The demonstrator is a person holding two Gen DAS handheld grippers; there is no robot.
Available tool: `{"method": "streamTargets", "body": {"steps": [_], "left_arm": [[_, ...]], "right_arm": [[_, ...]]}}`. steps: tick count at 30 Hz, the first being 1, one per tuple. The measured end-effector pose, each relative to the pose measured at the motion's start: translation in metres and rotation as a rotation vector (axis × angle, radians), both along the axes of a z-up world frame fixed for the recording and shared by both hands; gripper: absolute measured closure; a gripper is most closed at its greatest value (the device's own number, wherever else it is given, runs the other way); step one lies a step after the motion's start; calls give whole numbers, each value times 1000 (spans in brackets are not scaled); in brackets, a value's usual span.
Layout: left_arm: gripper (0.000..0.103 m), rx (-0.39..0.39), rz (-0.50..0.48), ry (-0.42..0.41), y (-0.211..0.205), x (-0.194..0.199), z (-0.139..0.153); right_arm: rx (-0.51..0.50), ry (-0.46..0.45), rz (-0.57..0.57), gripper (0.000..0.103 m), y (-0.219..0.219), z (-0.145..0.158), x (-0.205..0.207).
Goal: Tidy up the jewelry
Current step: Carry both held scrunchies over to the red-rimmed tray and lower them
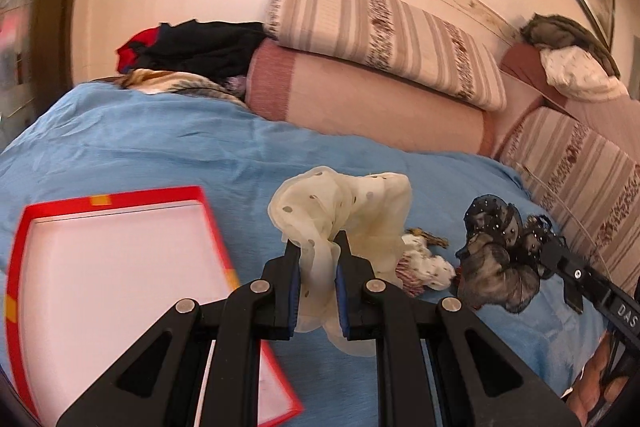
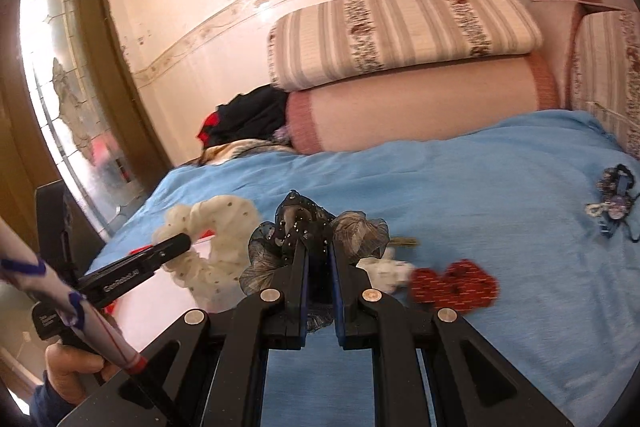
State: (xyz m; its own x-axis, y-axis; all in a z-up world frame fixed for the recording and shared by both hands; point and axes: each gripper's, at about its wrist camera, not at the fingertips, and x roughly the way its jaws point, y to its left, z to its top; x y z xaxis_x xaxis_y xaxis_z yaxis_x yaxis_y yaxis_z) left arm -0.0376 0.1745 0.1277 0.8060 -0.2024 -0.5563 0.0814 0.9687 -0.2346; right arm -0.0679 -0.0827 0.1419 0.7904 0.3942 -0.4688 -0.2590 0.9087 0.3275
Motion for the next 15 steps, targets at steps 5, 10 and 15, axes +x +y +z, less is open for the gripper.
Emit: {"method": "streamTargets", "body": {"steps": [5,10,15], "left_arm": [[89,-17,73,-5,41,-8,4],[89,-25,182,-5,93,-14,6],[89,-17,315,32,145,-14,-1]], "right_arm": [[-19,-5,79,92,46,8,6],[-16,28,168,92,100,6,22],[-19,65,243,92,151,1,43]]}}
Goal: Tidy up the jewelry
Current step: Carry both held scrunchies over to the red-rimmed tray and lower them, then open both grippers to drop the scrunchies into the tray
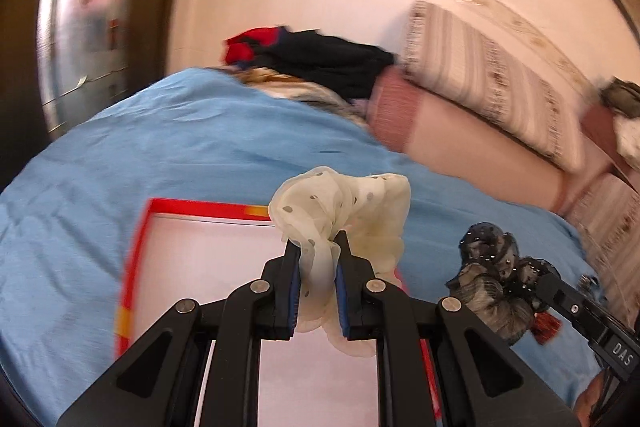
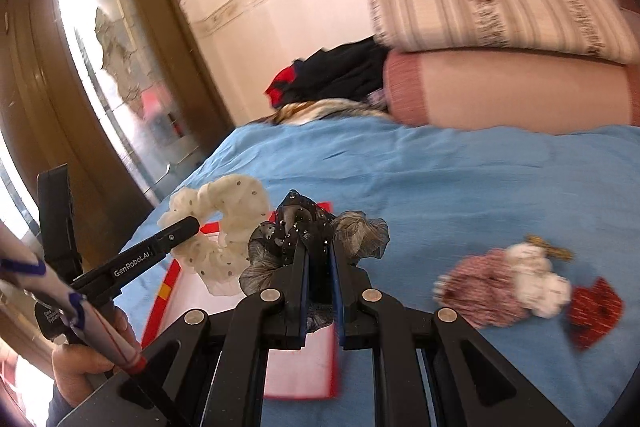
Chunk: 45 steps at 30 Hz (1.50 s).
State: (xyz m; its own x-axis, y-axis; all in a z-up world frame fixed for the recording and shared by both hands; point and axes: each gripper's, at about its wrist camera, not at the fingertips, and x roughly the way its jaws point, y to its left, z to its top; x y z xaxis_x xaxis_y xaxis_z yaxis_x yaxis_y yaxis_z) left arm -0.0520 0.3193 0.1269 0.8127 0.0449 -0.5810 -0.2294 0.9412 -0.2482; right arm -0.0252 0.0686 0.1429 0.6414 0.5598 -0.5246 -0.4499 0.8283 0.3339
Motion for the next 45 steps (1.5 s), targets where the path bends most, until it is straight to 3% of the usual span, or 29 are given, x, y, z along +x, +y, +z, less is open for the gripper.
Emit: {"method": "streamTargets", "body": {"steps": [7,17,19,21,27,29,37,45], "left_arm": [[89,-54,136,120,57,16,-30],[88,-81,218,214,74,22,-51],[86,-78,234,220,76,22,-52],[77,-77,244,223,76,22,-52],[59,-62,277,209,77,18,-48],[59,-56,277,194,75,17,-44],[59,-37,250,108,56,17,-23],[59,14,106,52,-9,33,-9]], "right_arm": [[-49,56,67,92,65,-14,42],[-131,130,73,92,112,-49,79],[-148,135,72,92,116,-53,82],[-159,140,62,92,116,-57,85],[-150,182,70,81,111,-62,88],[-163,174,78,74,110,-59,85],[-118,148,77,74,82,-34,69],[-73,147,-2,74,-15,-24,38]]}}
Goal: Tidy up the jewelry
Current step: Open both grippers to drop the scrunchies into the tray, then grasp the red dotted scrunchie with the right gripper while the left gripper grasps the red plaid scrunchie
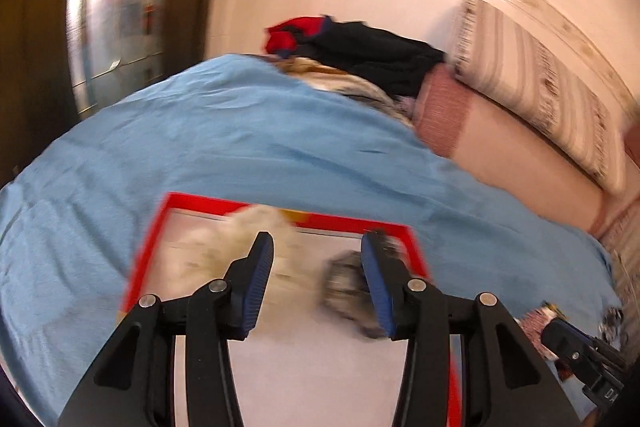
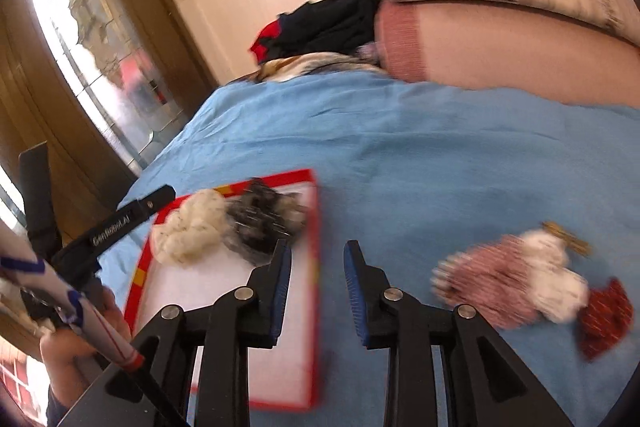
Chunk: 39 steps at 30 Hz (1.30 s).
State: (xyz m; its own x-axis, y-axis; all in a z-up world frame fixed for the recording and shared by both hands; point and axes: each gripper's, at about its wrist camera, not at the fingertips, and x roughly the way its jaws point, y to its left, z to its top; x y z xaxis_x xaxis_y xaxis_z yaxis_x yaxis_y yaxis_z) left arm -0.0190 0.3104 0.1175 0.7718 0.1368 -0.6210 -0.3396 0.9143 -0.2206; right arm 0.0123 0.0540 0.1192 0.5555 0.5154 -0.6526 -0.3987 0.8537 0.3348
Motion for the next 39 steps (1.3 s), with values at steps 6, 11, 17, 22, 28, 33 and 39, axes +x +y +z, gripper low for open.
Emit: {"method": "streamTargets", "body": {"steps": [6,11,17,22,28,33,39], "left_arm": [[59,65,-147,5,-71,13,-2],[59,58,-258,33,-119,23,-13],[59,93,-344,76,-157,30,-29],[59,105,-397,102,-180,35,-38],[57,116,-454,119,-197,34,-42],[53,87,-460,126,-193,33,-43],[52,63,-476,134,-193,33,-46]], "right_arm": [[24,11,-159,74,-107,-4,-15],[52,12,-295,74,-174,-15,-17],[138,89,-404,74,-227,-36,-4],[168,109,-434,74,-244,-42,0],[179,224,-513,55,-266,-64,2],[204,329,-545,50,-271,-83,4],[162,349,-485,52,-247,-93,7]]}}
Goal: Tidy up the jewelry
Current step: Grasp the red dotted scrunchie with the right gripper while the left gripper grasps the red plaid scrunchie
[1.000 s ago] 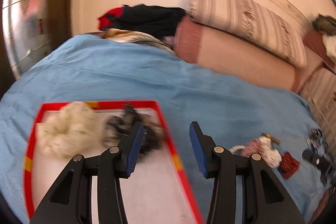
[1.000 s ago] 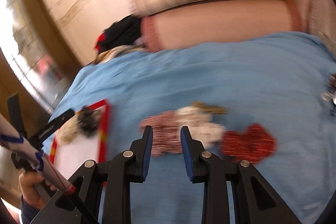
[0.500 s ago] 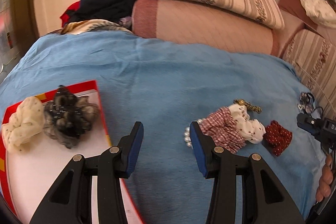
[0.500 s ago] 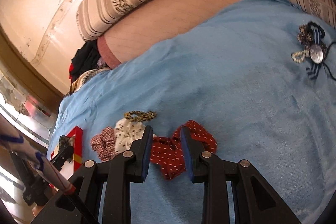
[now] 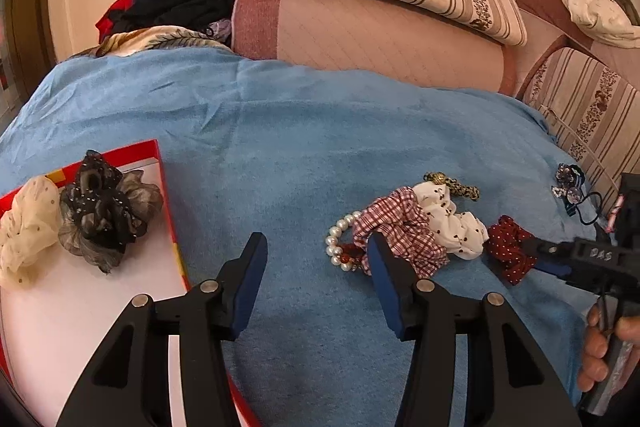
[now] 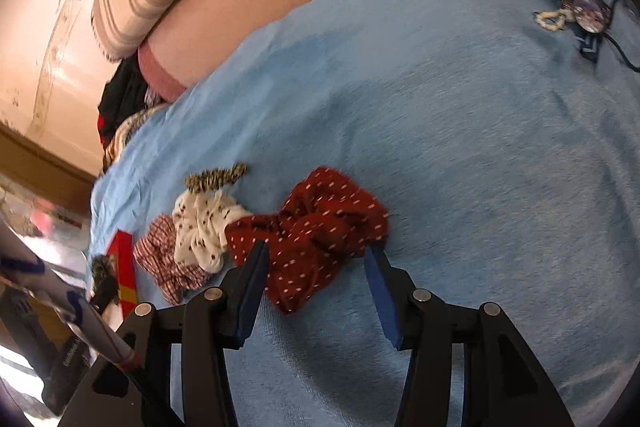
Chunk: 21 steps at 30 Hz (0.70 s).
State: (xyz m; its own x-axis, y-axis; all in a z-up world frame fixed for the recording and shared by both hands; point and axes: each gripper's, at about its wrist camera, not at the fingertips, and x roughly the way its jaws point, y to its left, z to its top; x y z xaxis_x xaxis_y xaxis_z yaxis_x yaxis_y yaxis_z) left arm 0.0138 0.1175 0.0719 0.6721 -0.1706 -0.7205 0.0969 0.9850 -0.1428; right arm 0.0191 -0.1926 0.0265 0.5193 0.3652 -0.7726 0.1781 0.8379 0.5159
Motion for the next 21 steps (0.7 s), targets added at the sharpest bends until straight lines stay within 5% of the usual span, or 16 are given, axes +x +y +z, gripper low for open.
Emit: {"method": "streamTargets", "body": {"steps": [2,9,15,16,18,21], "left_arm": [[52,-6,-12,8,-2,0,-1],[46,-55,-28,54,-7,17,-2],[47,-46,-65,128,-31,49,-17],[51,-39,-69,132,-37,53,-20],[99,-12,-79,135,-47,55,-23],[98,23,-68,94,-53,44,-20]], "right_arm": [[-26,10,22,96,5,-4,2],[-133,-150,-37,96,-7,30,-9],[-120,-171,-24,96,-8,35,-6],[-112,-170,-23,96,-7,35,-5],[-105,-173,-22,96,-9,36,-4],[-94,-186,-19,96,-9,39,-5]]}}
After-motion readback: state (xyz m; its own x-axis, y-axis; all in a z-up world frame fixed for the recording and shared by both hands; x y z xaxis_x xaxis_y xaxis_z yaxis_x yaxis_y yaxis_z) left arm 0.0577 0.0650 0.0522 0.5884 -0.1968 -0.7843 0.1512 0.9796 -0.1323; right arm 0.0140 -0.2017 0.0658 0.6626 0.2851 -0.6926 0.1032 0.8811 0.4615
